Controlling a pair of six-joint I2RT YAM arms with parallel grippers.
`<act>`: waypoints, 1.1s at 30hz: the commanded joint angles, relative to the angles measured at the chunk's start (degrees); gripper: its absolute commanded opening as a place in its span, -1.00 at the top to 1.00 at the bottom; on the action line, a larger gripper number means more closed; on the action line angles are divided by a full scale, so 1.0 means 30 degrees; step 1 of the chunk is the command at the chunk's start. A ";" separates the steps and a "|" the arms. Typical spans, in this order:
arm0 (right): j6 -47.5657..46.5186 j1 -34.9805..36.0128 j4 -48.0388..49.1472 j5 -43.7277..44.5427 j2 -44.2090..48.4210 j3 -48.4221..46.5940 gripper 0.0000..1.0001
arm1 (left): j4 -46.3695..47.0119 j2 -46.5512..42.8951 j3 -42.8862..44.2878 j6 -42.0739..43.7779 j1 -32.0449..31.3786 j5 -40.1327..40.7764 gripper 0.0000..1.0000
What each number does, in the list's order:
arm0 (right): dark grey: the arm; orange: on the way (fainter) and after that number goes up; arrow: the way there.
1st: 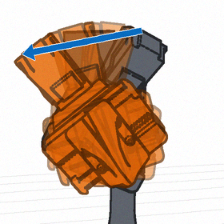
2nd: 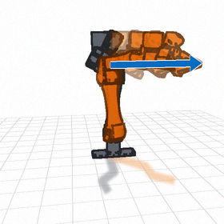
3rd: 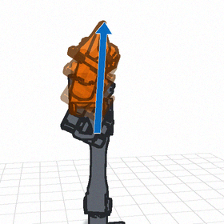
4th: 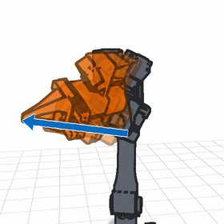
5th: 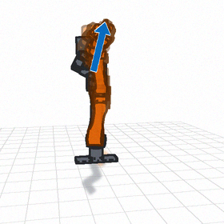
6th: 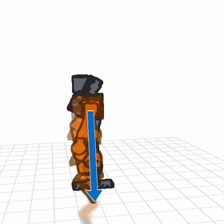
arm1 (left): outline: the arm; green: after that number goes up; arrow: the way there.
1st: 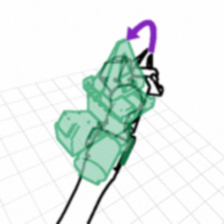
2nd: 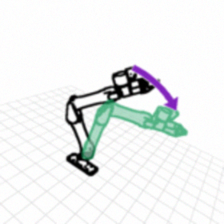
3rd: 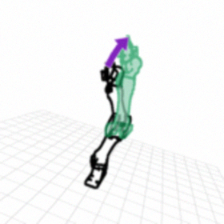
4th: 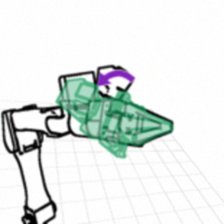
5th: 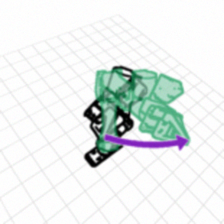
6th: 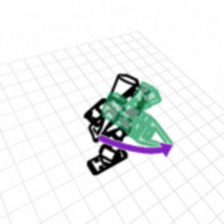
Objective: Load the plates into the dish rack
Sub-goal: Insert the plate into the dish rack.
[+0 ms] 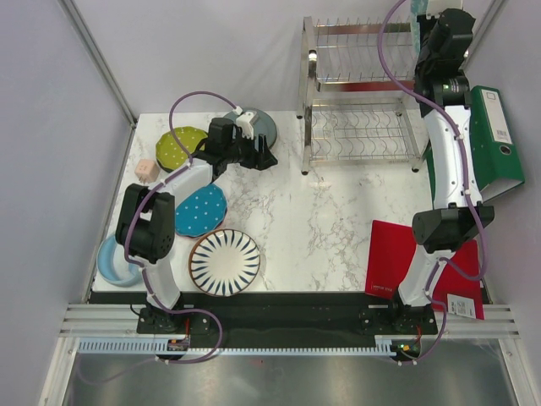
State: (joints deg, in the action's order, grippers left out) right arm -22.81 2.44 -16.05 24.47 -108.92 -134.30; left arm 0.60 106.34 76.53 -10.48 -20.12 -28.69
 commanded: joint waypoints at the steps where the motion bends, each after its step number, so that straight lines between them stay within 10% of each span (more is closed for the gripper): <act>1: -0.0688 0.0008 0.5205 0.0662 0.1472 -0.1293 1.00 | 0.0649 0.0147 0.0680 -0.0169 -0.0003 -0.0457 -0.45; 33: 0.1187 -0.0666 0.3213 0.1716 0.0889 0.1377 1.00 | 0.0357 0.0235 0.0563 -0.0432 -0.0003 -0.0135 -0.46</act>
State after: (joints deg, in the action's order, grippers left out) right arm -21.17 0.84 -14.83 27.73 -108.29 -128.14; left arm 0.58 106.34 76.53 -10.61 -20.12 -29.06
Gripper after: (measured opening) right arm 0.083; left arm 0.729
